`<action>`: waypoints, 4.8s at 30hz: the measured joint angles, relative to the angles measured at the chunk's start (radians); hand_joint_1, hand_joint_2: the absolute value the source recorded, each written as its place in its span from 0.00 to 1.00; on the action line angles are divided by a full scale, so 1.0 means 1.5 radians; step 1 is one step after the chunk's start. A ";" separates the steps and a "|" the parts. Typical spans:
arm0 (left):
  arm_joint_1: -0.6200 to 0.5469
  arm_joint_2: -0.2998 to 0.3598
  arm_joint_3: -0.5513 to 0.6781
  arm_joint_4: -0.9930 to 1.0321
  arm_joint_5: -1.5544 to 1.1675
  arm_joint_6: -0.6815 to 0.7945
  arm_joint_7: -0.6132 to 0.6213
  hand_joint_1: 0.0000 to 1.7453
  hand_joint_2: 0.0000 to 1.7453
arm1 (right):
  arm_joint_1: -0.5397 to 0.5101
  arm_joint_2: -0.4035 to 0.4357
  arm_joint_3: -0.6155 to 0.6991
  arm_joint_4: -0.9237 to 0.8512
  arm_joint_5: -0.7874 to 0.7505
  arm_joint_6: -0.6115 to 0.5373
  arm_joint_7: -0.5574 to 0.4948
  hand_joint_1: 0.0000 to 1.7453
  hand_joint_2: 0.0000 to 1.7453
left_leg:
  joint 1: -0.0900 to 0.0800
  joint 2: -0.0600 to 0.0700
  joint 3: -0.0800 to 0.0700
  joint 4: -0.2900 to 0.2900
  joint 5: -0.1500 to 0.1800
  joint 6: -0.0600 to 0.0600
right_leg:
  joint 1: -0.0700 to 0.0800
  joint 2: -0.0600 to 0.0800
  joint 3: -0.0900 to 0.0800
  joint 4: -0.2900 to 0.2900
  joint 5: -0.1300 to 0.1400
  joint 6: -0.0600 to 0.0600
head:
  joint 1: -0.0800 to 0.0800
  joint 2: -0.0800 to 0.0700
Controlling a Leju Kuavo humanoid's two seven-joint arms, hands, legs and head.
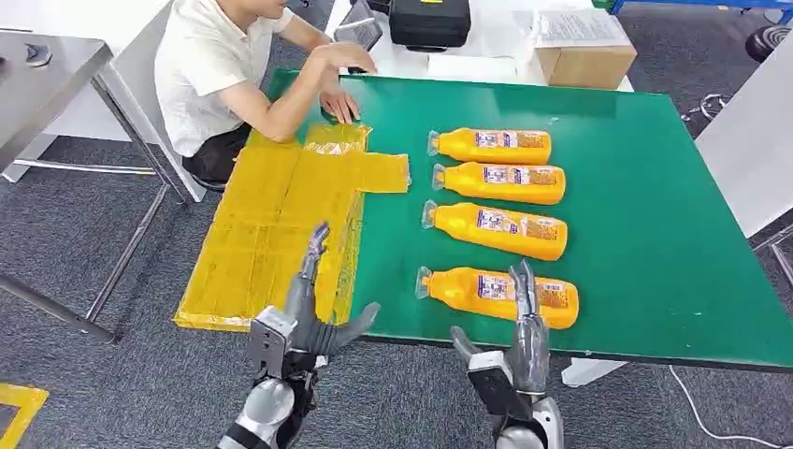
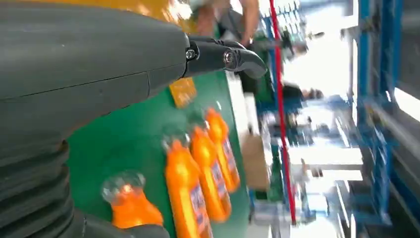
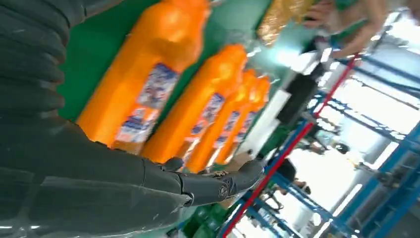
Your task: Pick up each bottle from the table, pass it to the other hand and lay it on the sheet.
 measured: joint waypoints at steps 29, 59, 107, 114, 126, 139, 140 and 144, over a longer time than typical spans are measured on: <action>0.041 0.016 -0.053 -0.120 -0.051 -0.017 0.041 0.00 1.00 | -0.009 -0.155 0.016 0.007 0.338 -0.015 0.229 0.00 1.00 | 0.000 0.000 0.001 0.000 0.000 0.000 | 0.000 0.000 0.001 0.000 0.000 0.000 | 0.000 0.000; 0.041 0.016 -0.070 -0.106 -0.023 -0.026 0.070 0.00 1.00 | -0.132 -0.192 0.005 0.161 0.336 0.112 0.298 0.00 1.00 | 0.000 0.000 0.000 0.000 0.000 0.000 | 0.000 0.000 0.001 0.000 0.001 0.000 | 0.000 0.000; 0.019 0.016 -0.069 -0.098 -0.012 -0.044 0.070 0.00 1.00 | -0.271 -0.217 0.005 0.364 0.137 0.317 0.193 1.00 1.00 | 0.000 0.001 0.022 0.000 -0.006 0.002 | 0.000 0.000 0.014 -0.002 -0.005 0.001 | 0.001 0.000; 0.019 0.007 -0.049 -0.091 0.093 -0.024 0.088 0.00 1.00 | -0.209 -0.171 -0.022 0.292 0.003 0.349 0.106 1.00 1.00 | 0.001 0.006 0.022 0.000 -0.007 0.001 | 0.001 0.005 0.019 -0.001 -0.004 -0.001 | 0.000 0.000; -0.003 -0.002 0.014 0.046 0.344 -0.120 0.166 0.00 1.00 | -0.148 -0.081 -0.020 0.144 -0.139 0.325 0.071 1.00 1.00 | 0.000 0.005 0.012 0.000 -0.004 0.001 | 0.000 0.004 0.011 0.000 -0.003 -0.001 | 0.000 0.000; -0.007 0.000 0.013 0.073 0.357 -0.152 0.193 0.00 1.00 | -0.142 -0.066 -0.014 0.129 -0.166 0.330 0.059 1.00 1.00 | 0.000 0.005 0.008 0.000 -0.004 0.001 | 0.000 0.004 0.007 0.000 -0.003 0.000 | 0.000 0.000; -0.010 0.000 0.009 0.079 0.358 -0.164 0.196 0.00 1.00 | -0.143 -0.062 -0.008 0.129 -0.167 0.333 0.058 1.00 1.00 | 0.000 0.005 0.008 0.000 -0.004 0.001 | 0.000 0.004 0.007 0.000 -0.003 0.000 | 0.000 0.000; -0.029 0.000 -0.017 0.105 0.362 -0.186 0.202 0.00 1.00 | -0.154 -0.037 0.034 0.138 -0.169 0.339 0.056 1.00 1.00 | 0.000 0.005 0.008 0.000 -0.004 0.001 | 0.000 0.004 0.007 0.000 -0.003 -0.001 | 0.000 0.000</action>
